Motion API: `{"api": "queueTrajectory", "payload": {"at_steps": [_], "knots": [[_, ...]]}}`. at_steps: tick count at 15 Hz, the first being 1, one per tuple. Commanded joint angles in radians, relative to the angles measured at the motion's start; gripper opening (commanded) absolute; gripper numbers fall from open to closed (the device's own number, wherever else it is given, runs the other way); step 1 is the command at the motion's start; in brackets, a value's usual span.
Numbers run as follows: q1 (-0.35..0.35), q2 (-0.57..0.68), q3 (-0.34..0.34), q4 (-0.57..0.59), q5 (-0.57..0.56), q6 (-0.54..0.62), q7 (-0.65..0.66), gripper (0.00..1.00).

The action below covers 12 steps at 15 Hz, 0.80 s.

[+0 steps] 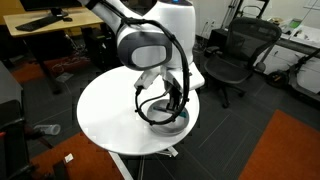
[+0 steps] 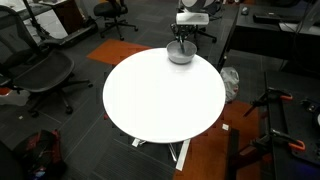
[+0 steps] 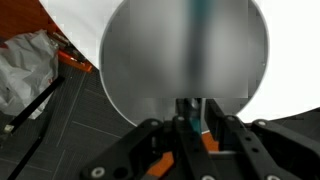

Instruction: Put the marker inside the white bowl

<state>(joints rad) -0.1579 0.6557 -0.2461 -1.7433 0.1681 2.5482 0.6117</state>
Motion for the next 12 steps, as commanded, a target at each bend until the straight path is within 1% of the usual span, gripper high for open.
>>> {"api": "queueTrajectory", "payload": {"at_steps": [1,3,6,7,12], "knots": [[-0.015,0.023,0.011,0.050,0.032,-0.018,-0.011,0.60],[-0.013,0.022,0.008,0.055,0.032,-0.016,-0.010,0.73],[-0.006,-0.003,0.007,0.035,0.029,-0.013,-0.012,0.97],[-0.003,-0.016,0.008,0.023,0.027,-0.009,-0.016,1.00],[0.018,-0.096,0.009,-0.045,0.016,-0.011,-0.027,1.00]]}}
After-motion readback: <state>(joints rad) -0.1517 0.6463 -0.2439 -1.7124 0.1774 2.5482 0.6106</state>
